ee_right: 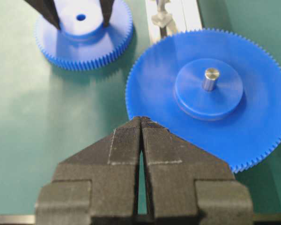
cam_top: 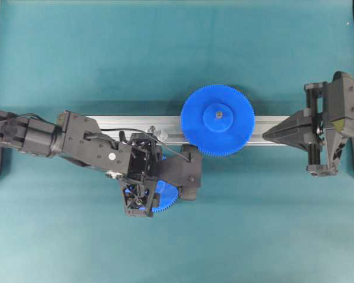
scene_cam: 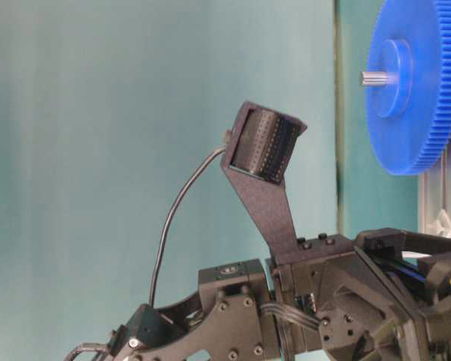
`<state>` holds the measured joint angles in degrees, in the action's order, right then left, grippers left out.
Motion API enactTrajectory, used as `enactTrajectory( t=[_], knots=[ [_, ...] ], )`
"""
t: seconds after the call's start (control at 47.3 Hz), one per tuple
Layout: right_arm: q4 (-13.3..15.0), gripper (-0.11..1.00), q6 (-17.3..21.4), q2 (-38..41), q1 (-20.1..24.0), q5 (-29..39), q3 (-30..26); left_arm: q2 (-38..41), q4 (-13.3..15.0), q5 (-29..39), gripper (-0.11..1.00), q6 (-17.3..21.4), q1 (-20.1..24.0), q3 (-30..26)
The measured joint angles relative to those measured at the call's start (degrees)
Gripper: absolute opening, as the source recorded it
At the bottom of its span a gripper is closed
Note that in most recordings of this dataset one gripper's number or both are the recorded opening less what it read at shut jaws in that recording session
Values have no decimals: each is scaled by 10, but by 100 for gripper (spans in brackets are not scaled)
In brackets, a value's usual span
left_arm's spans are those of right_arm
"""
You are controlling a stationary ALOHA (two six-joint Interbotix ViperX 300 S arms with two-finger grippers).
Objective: Insert the small gear onto the shaft.
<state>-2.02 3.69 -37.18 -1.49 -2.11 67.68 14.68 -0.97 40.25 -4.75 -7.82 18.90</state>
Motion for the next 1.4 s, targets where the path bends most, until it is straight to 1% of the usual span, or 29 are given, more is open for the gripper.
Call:
enactTrajectory(
  t=[0.317,0.571,0.761,1.015,1.163,1.396],
  knots=[
    [0,3,0,0,0,0,-1,1,0,4,69,-1,0,-15],
    [0,3,0,0,0,0,-1,-9,0,8,69,0,0,-17],
    [0,3,0,0,0,0,-1,-33,0,37,69,5,0,-25],
    [0,3,0,-1,1,0,0,-54,-1,98,69,43,0,-62],
    [0,3,0,-1,0,0,-1,-56,-2,132,69,46,1,-88],
    [0,3,0,-1,0,0,0,-60,-2,160,69,47,4,-114]
  ],
)
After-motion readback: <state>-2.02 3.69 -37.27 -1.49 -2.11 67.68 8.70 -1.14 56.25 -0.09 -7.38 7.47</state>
